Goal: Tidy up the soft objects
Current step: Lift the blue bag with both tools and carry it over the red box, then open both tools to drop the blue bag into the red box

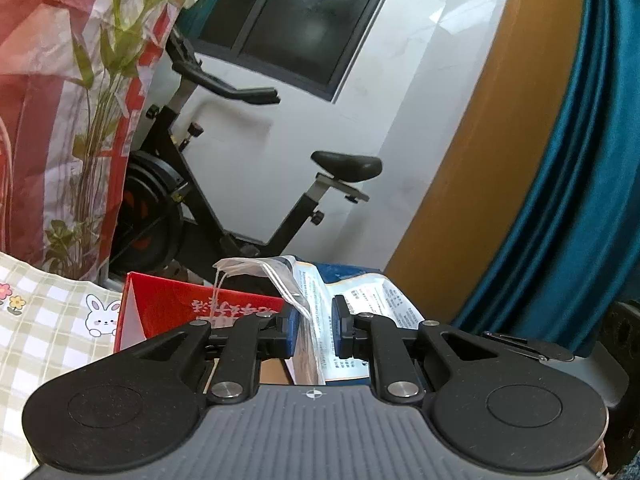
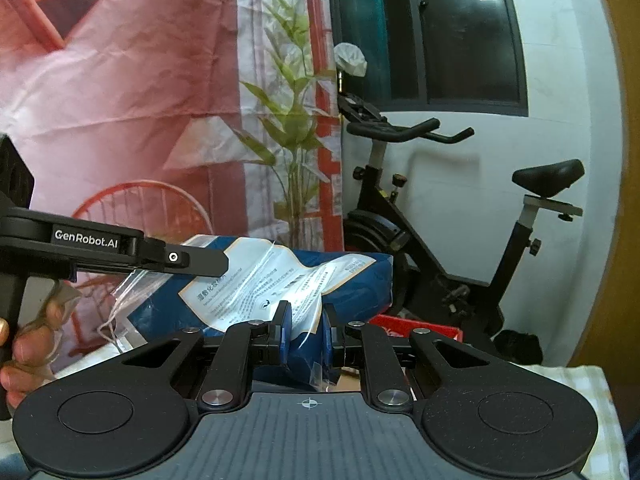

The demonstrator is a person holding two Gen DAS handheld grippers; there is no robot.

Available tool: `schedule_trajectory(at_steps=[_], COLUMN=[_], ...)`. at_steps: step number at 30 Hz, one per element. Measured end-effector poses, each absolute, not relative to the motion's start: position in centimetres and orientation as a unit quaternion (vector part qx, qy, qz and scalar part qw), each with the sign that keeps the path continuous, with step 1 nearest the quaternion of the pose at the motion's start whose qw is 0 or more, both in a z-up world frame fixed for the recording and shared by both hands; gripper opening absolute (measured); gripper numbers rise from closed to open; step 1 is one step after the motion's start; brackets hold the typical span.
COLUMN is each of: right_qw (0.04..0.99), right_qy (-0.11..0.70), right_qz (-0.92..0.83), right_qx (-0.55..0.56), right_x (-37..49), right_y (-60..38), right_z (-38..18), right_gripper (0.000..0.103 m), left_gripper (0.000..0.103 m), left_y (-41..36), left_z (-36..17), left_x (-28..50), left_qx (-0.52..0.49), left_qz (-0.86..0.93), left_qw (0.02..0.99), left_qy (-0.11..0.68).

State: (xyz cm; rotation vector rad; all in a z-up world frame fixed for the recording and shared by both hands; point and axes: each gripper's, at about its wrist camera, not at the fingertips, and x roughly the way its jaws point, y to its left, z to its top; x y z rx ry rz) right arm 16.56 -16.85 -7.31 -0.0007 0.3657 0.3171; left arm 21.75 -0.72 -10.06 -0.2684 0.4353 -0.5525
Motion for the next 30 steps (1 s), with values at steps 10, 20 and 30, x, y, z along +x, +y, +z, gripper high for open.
schedule_trajectory(at_steps=[10, 20, 30], right_qw=[0.96, 0.946, 0.954], right_qy=[0.249, 0.302, 0.287], right_qz=[0.131, 0.117, 0.086], right_qx=[0.01, 0.028, 0.028], right_x=[23.6, 26.5, 25.6], right_y=[-18.3, -19.0, -20.1], right_z=[-13.1, -18.1, -18.5], right_gripper=[0.014, 0.015, 0.049], left_gripper=[0.018, 0.02, 0.056], left_y=[-2.2, -3.0, -1.6], left_z=[-14.0, -16.6, -16.3], left_x=[29.0, 31.5, 31.3], left_qx=[-0.109, -0.071, -0.052], left_qz=[-0.271, -0.259, -0.232], left_qw=[0.907, 0.897, 0.908], left_qy=[0.302, 0.35, 0.346])
